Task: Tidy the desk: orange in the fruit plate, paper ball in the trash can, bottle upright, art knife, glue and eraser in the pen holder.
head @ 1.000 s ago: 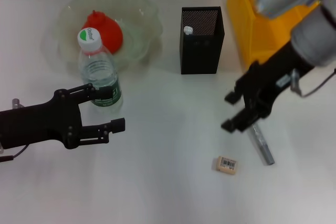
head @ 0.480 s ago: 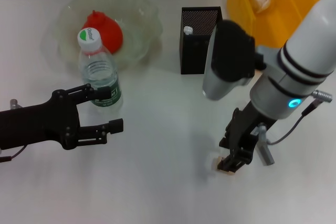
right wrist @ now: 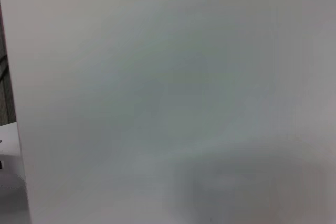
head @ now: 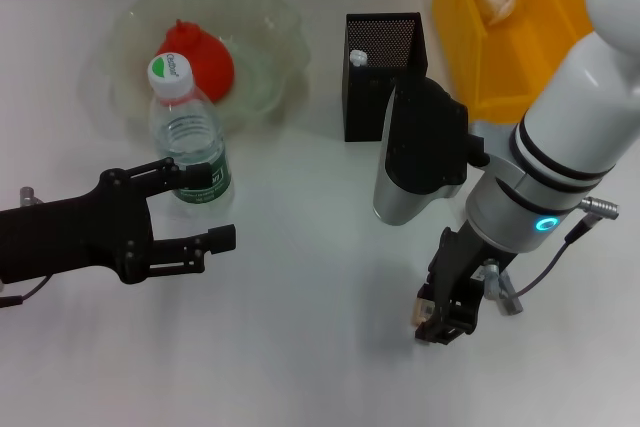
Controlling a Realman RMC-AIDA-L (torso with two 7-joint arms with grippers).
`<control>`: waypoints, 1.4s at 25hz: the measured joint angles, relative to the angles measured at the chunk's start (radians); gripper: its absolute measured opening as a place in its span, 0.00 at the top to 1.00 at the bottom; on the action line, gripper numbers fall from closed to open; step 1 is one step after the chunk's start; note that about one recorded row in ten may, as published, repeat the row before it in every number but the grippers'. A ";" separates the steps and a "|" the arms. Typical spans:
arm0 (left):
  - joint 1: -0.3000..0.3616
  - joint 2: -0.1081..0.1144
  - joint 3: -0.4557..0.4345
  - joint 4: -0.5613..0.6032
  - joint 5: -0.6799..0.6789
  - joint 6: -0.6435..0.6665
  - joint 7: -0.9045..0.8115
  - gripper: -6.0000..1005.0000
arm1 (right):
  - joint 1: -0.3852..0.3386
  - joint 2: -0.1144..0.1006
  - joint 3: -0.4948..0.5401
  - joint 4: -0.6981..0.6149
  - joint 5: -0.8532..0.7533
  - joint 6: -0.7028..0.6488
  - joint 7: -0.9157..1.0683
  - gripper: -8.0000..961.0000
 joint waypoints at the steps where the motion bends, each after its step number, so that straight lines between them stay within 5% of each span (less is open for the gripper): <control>1: 0.000 0.000 0.000 0.000 0.000 0.000 0.000 0.15 | -0.001 0.000 -0.001 -0.001 -0.001 0.000 0.000 0.55; 12: 0.007 0.000 -0.005 0.000 0.000 -0.003 0.002 0.15 | -0.005 -0.002 0.030 -0.040 -0.008 -0.017 0.002 0.73; 14: 0.009 0.000 -0.011 0.000 0.000 -0.001 0.002 0.15 | -0.014 -0.005 0.102 -0.087 -0.008 -0.044 0.003 0.72; 18: 0.010 0.001 -0.015 0.000 0.000 0.005 0.003 0.15 | -0.035 -0.009 0.404 -0.217 -0.005 -0.056 -0.003 0.70; 22: 0.011 0.002 -0.016 0.000 0.000 0.006 0.004 0.15 | -0.044 -0.011 0.667 -0.165 0.087 0.206 -0.100 0.68; 29: 0.008 -0.001 -0.015 0.000 0.000 0.008 0.006 0.15 | -0.007 -0.010 0.689 0.007 0.147 0.373 -0.172 0.64; 35: 0.009 -0.001 -0.017 0.000 0.000 0.008 0.006 0.15 | -0.024 -0.012 0.686 -0.027 0.168 0.316 -0.180 0.61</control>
